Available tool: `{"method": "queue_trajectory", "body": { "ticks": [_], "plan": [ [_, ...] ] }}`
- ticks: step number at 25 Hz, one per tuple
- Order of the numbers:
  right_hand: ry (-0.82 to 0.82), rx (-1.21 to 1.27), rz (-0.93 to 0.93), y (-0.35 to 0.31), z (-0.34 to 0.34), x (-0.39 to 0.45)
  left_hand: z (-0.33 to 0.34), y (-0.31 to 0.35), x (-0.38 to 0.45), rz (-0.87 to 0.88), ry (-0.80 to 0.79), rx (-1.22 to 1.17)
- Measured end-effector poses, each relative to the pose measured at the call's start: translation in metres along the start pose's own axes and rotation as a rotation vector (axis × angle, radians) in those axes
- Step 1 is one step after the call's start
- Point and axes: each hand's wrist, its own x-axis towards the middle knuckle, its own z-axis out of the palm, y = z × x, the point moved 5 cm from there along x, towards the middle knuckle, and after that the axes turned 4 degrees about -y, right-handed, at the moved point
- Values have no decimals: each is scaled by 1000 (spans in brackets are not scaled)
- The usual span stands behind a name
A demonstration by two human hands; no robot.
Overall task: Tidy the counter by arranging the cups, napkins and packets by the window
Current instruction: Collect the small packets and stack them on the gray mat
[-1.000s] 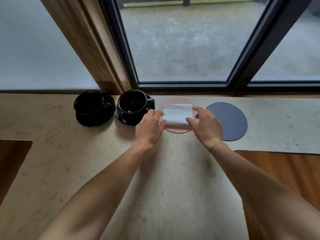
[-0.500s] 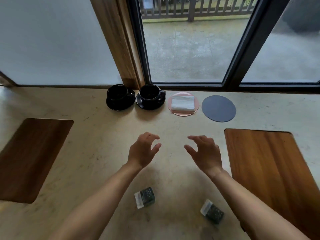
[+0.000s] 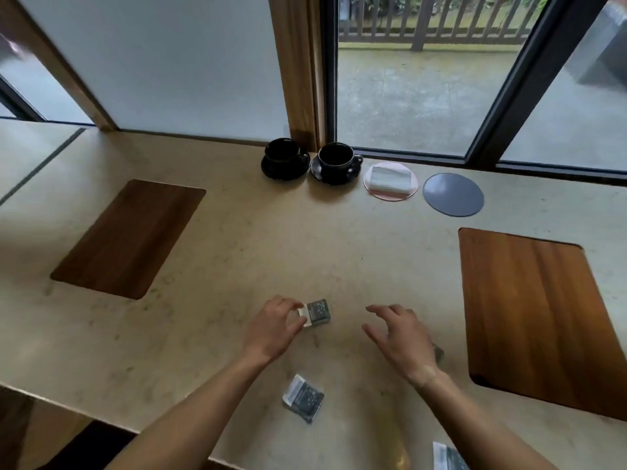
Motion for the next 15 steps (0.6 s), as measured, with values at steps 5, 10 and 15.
{"method": "queue_trajectory", "body": {
  "ticks": [5, 10, 15],
  "plan": [
    [-64, 12, -28, -22, 42, -32, 13, -38, -54, -86, -86, -60],
    [-71, 21, 51, -17, 58, -59, 33, -42, -78, -83, -184, -80],
    [-28, 20, 149, 27, 38, -101, 45, -35, -88, -64, -195, -13]
  ]
}}
